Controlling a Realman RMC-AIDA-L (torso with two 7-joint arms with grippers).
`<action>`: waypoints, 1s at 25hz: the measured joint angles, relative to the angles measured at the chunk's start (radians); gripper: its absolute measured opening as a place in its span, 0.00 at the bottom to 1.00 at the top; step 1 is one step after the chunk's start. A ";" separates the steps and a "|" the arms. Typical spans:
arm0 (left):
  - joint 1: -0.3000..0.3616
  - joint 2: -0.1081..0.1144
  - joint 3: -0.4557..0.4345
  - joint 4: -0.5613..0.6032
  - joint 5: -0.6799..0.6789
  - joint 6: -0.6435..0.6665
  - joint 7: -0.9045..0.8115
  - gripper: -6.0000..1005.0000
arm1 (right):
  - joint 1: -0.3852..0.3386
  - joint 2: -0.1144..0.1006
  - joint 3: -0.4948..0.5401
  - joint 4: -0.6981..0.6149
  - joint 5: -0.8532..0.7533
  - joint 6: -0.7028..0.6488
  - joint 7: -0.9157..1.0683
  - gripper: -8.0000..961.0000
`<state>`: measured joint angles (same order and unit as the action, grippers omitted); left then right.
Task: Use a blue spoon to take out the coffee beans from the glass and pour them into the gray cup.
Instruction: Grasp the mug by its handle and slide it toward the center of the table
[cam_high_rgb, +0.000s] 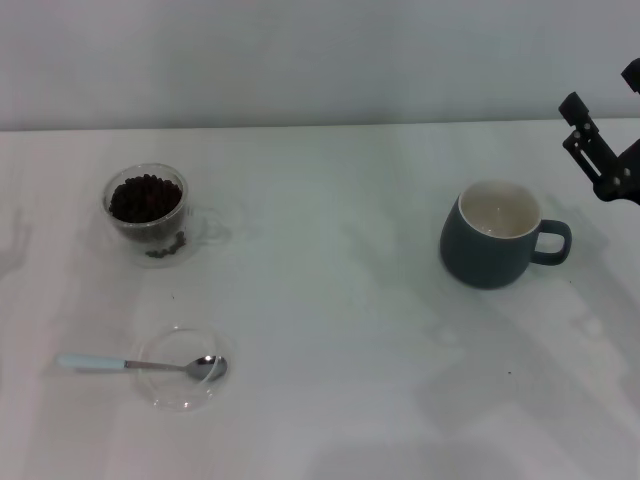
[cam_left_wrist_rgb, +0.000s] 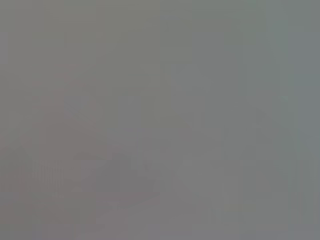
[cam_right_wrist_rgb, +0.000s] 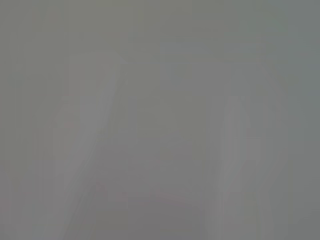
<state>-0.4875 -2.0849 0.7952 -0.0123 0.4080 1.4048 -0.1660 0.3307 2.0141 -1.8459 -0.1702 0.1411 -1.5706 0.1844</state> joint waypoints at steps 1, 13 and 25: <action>0.000 0.000 0.000 0.001 -0.001 0.000 0.005 0.72 | -0.002 0.000 -0.006 0.000 0.000 -0.013 0.000 0.75; 0.025 0.003 -0.003 0.005 -0.002 -0.008 0.009 0.72 | -0.020 0.002 -0.072 -0.003 0.000 -0.080 0.001 0.75; 0.058 -0.003 0.001 -0.050 0.004 0.015 0.000 0.72 | -0.021 -0.005 0.012 0.016 0.008 0.028 0.099 0.74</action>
<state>-0.4294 -2.0877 0.7963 -0.0623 0.4118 1.4203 -0.1659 0.3095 2.0095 -1.8341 -0.1538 0.1489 -1.5428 0.2838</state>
